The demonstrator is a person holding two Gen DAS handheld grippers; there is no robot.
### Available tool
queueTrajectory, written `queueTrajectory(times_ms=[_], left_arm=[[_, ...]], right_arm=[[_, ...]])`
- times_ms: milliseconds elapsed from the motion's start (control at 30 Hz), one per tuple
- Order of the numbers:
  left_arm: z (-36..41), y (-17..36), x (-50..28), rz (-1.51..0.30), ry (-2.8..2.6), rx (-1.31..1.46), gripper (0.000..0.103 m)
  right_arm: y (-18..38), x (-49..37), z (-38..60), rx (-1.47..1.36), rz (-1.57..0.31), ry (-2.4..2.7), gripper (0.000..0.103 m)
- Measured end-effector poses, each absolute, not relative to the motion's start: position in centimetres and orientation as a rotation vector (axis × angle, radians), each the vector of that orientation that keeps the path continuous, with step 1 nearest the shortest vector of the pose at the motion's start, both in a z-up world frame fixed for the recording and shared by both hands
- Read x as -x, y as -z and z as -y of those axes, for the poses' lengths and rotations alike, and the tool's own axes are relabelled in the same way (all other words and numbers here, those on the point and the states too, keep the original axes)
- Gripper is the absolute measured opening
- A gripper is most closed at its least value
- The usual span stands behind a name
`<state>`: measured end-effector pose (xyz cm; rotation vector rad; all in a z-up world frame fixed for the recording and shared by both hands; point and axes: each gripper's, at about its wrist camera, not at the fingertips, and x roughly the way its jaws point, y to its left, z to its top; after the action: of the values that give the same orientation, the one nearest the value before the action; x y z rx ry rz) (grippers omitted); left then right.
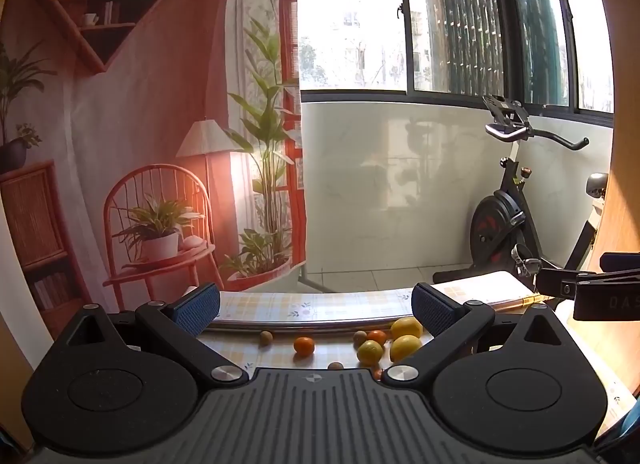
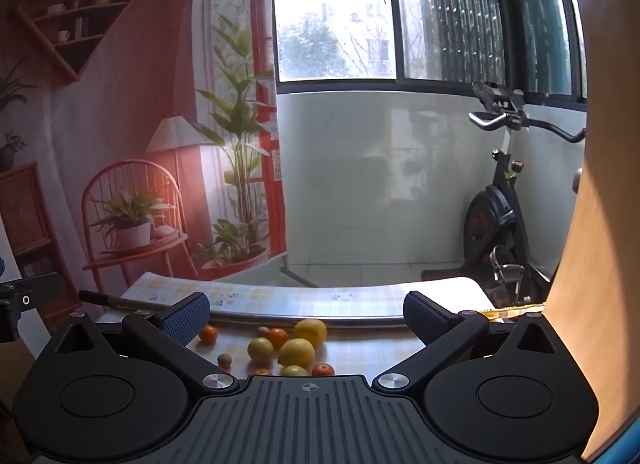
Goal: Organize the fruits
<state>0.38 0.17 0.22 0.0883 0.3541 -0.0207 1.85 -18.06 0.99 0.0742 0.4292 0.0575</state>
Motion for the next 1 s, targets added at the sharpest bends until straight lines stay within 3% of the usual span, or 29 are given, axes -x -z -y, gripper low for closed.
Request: queueTrajectory(times_ms=[1000], left_arm=[[-0.17, -0.12, -0.37, -0.362, 0.026, -0.081, 0.103]], right_arm=[[-1.59, -1.23, 17.79, -0.065, -0.413, -0.041, 0.103]])
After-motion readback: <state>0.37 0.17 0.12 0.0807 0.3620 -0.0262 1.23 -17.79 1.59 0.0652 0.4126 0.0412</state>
